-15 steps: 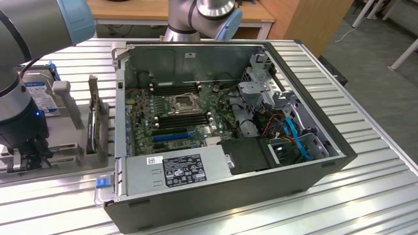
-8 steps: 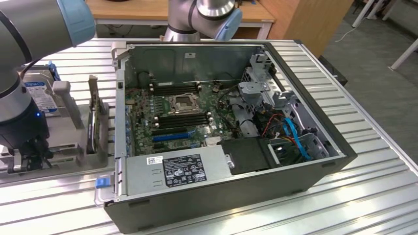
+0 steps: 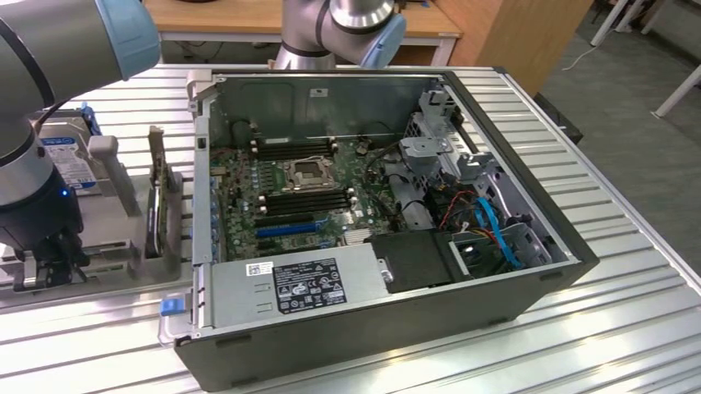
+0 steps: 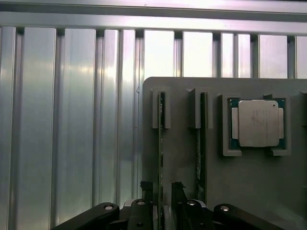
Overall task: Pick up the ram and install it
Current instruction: 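Pick up the ram and move it above insertion slot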
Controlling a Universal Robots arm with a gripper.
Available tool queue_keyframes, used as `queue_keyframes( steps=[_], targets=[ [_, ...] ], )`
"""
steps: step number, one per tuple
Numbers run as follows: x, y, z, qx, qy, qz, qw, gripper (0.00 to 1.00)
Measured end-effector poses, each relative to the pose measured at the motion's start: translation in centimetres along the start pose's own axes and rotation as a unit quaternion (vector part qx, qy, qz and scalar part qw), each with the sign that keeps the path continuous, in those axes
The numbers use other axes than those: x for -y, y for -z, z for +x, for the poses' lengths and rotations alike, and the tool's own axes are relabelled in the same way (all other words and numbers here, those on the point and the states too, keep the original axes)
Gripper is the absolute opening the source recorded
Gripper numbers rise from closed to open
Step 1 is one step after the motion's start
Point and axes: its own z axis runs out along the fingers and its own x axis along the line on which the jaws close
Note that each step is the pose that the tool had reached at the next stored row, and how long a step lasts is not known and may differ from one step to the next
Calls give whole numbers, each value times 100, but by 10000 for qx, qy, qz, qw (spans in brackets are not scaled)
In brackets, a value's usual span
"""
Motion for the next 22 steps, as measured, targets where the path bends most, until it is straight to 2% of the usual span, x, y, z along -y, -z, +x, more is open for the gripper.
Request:
queue_keyframes(
  steps=[8,10,11,19,21,22],
  targets=[
    [0,0,0,0,0,0,10000,29],
    [0,0,0,0,0,0,10000,31],
    [0,0,0,0,0,0,10000,37],
    [1,-2,-3,-1,0,1,10000,37],
    [1,-2,-5,-3,0,1,10000,35],
    [0,-1,-5,-4,0,1,10000,29]
  ],
)
